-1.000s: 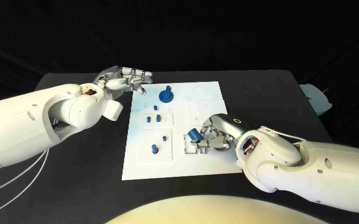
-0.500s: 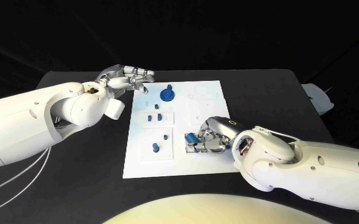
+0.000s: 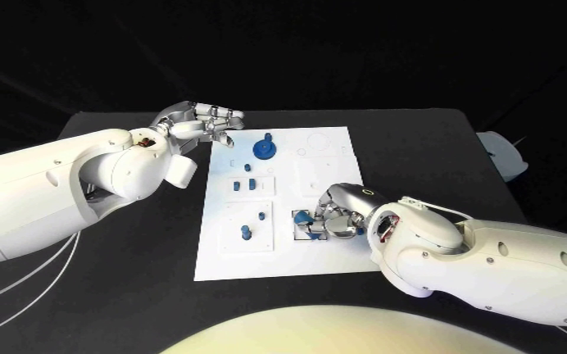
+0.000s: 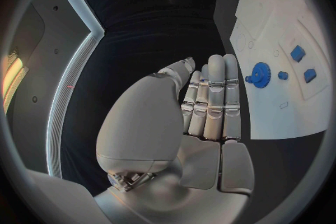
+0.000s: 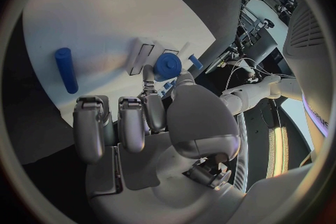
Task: Assemble the parts on the task board
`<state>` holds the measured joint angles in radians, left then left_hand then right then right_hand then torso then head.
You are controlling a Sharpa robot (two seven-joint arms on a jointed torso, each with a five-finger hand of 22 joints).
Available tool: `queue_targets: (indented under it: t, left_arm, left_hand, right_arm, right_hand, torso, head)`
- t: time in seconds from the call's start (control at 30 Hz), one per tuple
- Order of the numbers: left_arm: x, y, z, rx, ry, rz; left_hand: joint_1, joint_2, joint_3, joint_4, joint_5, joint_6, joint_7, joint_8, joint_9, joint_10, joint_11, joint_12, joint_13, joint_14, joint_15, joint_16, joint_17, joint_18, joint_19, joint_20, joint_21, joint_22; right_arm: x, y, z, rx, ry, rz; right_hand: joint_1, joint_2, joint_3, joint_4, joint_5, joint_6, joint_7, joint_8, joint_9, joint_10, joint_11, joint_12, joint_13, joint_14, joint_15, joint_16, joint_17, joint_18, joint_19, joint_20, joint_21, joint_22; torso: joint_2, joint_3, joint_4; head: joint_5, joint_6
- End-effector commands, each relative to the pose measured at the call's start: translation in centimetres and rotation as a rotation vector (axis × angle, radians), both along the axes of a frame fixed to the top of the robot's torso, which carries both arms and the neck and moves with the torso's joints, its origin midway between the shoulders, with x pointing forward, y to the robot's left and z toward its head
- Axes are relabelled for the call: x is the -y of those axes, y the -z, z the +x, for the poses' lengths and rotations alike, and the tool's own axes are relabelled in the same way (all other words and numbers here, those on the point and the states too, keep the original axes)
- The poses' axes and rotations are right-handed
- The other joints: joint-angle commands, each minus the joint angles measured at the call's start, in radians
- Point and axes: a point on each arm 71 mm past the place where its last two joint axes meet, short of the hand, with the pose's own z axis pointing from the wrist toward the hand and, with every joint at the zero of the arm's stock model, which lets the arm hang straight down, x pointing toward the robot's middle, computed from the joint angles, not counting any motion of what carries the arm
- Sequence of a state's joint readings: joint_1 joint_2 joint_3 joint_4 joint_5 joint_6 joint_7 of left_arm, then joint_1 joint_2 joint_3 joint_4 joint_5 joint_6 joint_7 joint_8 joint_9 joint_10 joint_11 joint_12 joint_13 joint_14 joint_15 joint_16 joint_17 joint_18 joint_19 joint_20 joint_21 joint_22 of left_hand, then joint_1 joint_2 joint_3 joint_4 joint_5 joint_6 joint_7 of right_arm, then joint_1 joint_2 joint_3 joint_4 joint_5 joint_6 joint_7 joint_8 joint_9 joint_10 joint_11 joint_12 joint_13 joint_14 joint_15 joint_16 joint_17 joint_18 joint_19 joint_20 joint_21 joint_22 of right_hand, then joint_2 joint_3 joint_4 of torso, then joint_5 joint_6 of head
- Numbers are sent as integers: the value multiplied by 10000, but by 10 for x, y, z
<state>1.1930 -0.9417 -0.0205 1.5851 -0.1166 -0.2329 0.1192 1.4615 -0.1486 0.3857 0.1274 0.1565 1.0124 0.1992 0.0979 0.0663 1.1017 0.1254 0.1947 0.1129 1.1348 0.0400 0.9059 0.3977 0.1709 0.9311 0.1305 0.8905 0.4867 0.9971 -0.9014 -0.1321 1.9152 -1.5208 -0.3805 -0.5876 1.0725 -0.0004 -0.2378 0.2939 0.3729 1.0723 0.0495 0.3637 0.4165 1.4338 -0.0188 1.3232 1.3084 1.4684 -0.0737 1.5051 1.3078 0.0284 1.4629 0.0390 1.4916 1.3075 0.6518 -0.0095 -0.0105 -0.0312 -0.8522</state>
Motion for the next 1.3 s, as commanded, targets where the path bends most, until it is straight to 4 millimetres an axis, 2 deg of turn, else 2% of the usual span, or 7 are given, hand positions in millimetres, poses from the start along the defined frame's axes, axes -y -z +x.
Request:
queue_targets:
  t: [0.03, 0.33, 0.67, 0.77, 0.87, 0.97, 1.3]
  left_arm:
    - [2, -1, -1, 39, 195, -55]
    - [1, -1, 0, 34, 160, -39]
    - [0, -1, 0, 27, 153, -33]
    - [0, -1, -1, 26, 141, -28]
    - [0, -1, -1, 18, 141, -24]
    - [-1, 0, 0, 0, 146, -17]
    - [-1, 0, 0, -4, 136, -12]
  left_hand:
    - [-64, 97, -62, 13, -4, -94, -10, -11, 7, -80, -10, 46, 15, -43, 51, -39, -10, 131, -8, 66, -45, -15]
    - [-75, 99, -70, 22, -5, -96, -10, -10, 7, -85, -9, 51, 16, -43, 54, -40, -10, 131, -7, 68, -51, -20]
    - [-78, 127, -69, 37, 0, -97, -13, -5, 8, -96, -13, 66, 19, -42, 54, -42, -10, 133, -2, 71, -68, -32]
    - [-78, 127, -69, 37, 0, -97, -13, -5, 8, -96, -13, 66, 19, -42, 54, -42, -10, 133, -2, 71, -68, -32]
    - [-57, 144, -57, 30, 5, -98, -17, -3, 9, -101, -17, 75, 21, -43, 50, -43, -10, 135, 2, 70, -74, -37]
    - [20, 192, -13, -4, 15, -99, -21, 6, 10, -120, -22, 99, 25, -48, 39, -51, -12, 141, 16, 62, -86, -48]
    - [32, 198, -6, -9, 15, -100, -21, 7, 10, -124, -23, 103, 26, -49, 38, -52, -12, 141, 18, 61, -87, -49]
  right_arm:
    - [-3, 0, -1, -27, -166, -123]
    - [-5, -1, 0, 148, -156, 13]
    - [-6, -7, -6, 293, -289, 223]
    - [-4, -9, -9, 359, -339, 233]
    - [-1, -10, -10, 416, -314, 229]
    - [2, -10, -9, 447, -269, 168]
    - [5, -7, -6, 459, -260, -89]
  right_hand:
    - [-429, -232, -56, 8, -727, -49, 40, -10, 67, 32, 8, -58, 361, 753, -55, -16, 1291, -106, 757, -63, -42, 2399]
    - [-1235, -988, 573, 32, -1755, -108, 54, -22, 256, 28, 22, -106, 384, 757, -42, -10, 1309, -107, 757, -49, -35, 2400]
    - [-1064, -759, 886, -4, -1345, -52, 26, 15, 361, 84, -1, -42, 465, 769, -57, 19, 1363, -126, 792, -57, 56, 2425]
    - [-571, -512, 1031, -52, -472, -32, -4, 28, 434, 119, -25, -12, 511, 777, -80, 39, 1402, -135, 809, -79, 101, 2437]
    - [409, -374, 1363, -226, 2542, -64, -49, -9, 479, 145, -80, 11, 558, 791, -137, 81, 1482, -150, 834, -137, 172, 2457]
    - [789, -352, 1520, -270, 3256, -39, -81, -22, 497, 168, -110, 37, 594, 812, -150, 130, 1577, -166, 864, -145, 249, 2479]
    - [1607, -383, 1805, -313, 1395, 11, -83, -91, 562, 185, -114, -7, 611, 814, -155, 146, 1609, -170, 870, -157, 271, 2483]
  torso:
    - [3, 2, 4]
    - [-5, 1, -2]
    - [-3, 9, -5]
    - [-1, 11, 5]
    - [-16, 0, -1]
    - [-14, 5, -9]
    - [3, -3, 6]
  head:
    - [-6, 7]
    - [-10, 3]
    - [-4, 36]
    - [0, 26]
    - [23, 4]
    - [63, -8]
    - [105, -3]
